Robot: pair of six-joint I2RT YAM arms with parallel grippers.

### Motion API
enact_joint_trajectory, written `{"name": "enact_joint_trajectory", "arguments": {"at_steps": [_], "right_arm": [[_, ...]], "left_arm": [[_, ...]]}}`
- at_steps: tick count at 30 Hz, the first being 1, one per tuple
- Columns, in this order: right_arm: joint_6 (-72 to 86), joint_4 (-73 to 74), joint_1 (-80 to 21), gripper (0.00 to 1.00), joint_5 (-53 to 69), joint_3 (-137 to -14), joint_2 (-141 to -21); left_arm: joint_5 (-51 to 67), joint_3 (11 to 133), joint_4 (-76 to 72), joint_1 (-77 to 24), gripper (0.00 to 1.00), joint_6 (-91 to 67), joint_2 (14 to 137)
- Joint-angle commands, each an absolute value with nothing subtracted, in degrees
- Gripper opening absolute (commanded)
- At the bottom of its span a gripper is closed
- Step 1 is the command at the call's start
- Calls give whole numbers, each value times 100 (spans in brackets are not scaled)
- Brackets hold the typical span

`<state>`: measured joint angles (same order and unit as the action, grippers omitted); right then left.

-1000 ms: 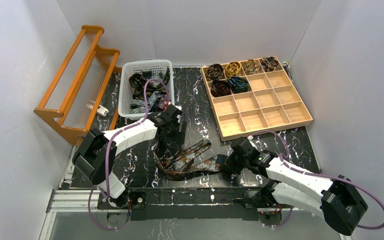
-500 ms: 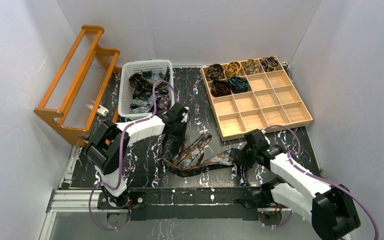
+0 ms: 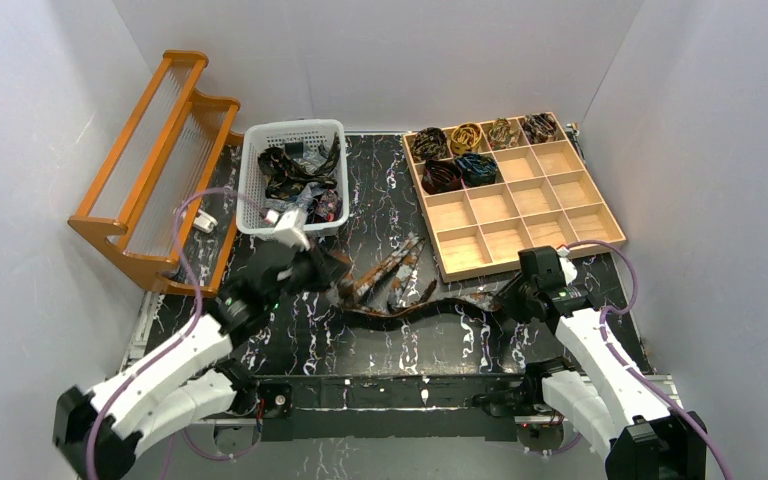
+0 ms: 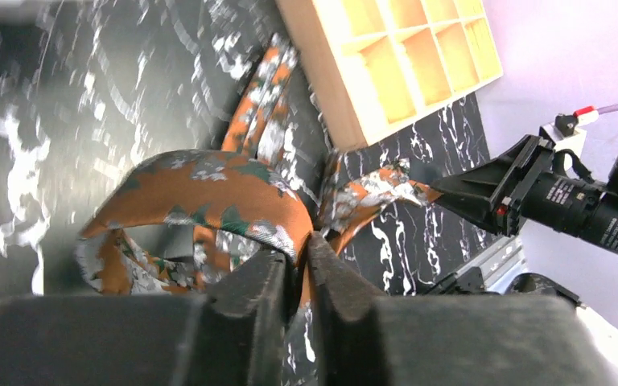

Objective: Roll the ties
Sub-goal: Flatten out the tie at the center of the board.

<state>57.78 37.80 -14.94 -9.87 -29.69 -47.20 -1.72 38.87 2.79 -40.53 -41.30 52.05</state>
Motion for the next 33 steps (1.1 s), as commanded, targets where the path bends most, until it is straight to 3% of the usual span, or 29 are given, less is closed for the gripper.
{"name": "enact_joint_trajectory", "arguments": {"at_steps": [1,2,3,4,6,8,13,18,29,33], "right_arm": [[5734,4041,-1452,67,-681,-3058,-4719],[5712,4128,-1456,77,-636,-3156,-4739],[5678,4218,-1460,82,-603,-3272,-4752],[5618,4306,-1458,85,-591,-3434,-4759],[5512,4471,-1457,86,-639,-3764,-4728],[5211,4307,-1455,87,-388,-4009,-4669],[4310,3370,-1466,84,1729,-4154,-5022],[4170,2874,-1507,79,2602,-3812,-5625],[4861,2231,-2263,79,2328,-3700,-6675],[5360,2067,-2580,66,1660,-3569,-6975]], "left_arm": [[-969,2470,589,-4083,21,-5184,3883],[-1074,2267,742,-4086,27,-5400,3576],[-1168,2105,1002,-4087,37,-5571,3344],[-1212,1979,1157,-4087,40,-5734,3117],[-1359,1798,1460,-4084,44,-6046,2714],[-1687,1812,1920,-4087,61,-6235,2373],[-2341,2588,3037,-4084,83,-6177,2354],[-2292,3019,3539,-4084,91,-6268,2917],[-2629,3077,4444,-4086,98,-7188,2243],[-2469,3059,4612,-4087,98,-7352,2071]]}}
